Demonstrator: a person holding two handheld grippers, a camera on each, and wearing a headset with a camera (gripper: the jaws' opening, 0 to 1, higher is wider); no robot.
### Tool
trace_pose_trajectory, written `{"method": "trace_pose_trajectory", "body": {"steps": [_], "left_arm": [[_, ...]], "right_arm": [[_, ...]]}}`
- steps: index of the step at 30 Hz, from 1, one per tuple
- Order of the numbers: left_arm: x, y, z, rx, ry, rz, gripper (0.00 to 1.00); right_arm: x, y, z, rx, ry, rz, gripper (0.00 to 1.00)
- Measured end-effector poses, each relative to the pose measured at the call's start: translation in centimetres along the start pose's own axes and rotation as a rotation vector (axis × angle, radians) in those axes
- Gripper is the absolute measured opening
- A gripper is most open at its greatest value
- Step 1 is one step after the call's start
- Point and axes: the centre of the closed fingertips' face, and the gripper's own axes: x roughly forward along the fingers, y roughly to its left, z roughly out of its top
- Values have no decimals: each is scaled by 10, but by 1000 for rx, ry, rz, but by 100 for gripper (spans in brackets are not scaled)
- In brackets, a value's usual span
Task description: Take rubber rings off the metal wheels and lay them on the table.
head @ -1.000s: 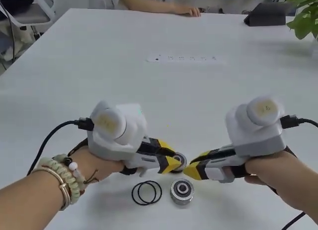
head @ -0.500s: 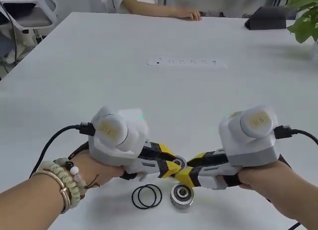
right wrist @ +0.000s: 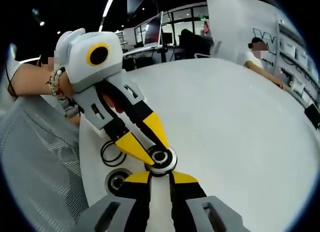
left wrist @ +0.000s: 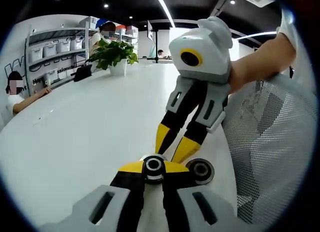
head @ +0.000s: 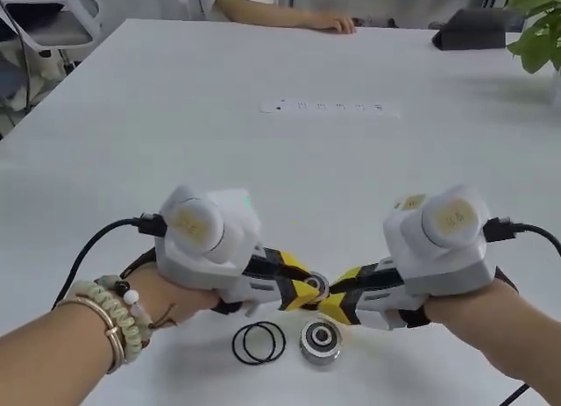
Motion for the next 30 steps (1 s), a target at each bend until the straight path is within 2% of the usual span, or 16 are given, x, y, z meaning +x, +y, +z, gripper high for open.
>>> {"method": "trace_pose_trajectory", "body": {"steps": [3, 5, 6, 7, 11, 17, 20, 23, 24, 30], "left_arm": [[0, 0, 0, -1, 1, 3, 7], [0, 1, 0, -4, 2, 4, 7], [0, 1, 0, -4, 1, 3, 7], [0, 0, -1, -7, 1, 2, 7], [0, 0, -1, -6, 2, 3, 7], [0, 1, -1, -5, 2, 6, 7], [-1, 1, -1, -9, 2, 8, 7], [-1, 1, -1, -7, 1, 8, 7], [-1, 0, -1, -6, 1, 8, 7], [-1, 0, -1, -5, 0, 8, 7]], "right_arm": [[-1, 0, 0, -22, 8, -3, 9], [-2, -3, -1, -29, 12, -10, 3], [-3, -8, 0, -39, 6, -38, 0], [-4, -6, -1, -30, 10, -26, 0], [-4, -6, -1, -25, 12, -35, 0], [-7, -12, 0, 80, -6, -54, 0], [-10, -14, 4, 189, -43, -47, 0], [-12, -16, 8, 250, -76, -39, 0], [-12, -15, 10, 263, -89, -31, 0], [-12, -12, 9, 286, -87, -26, 0]]}}
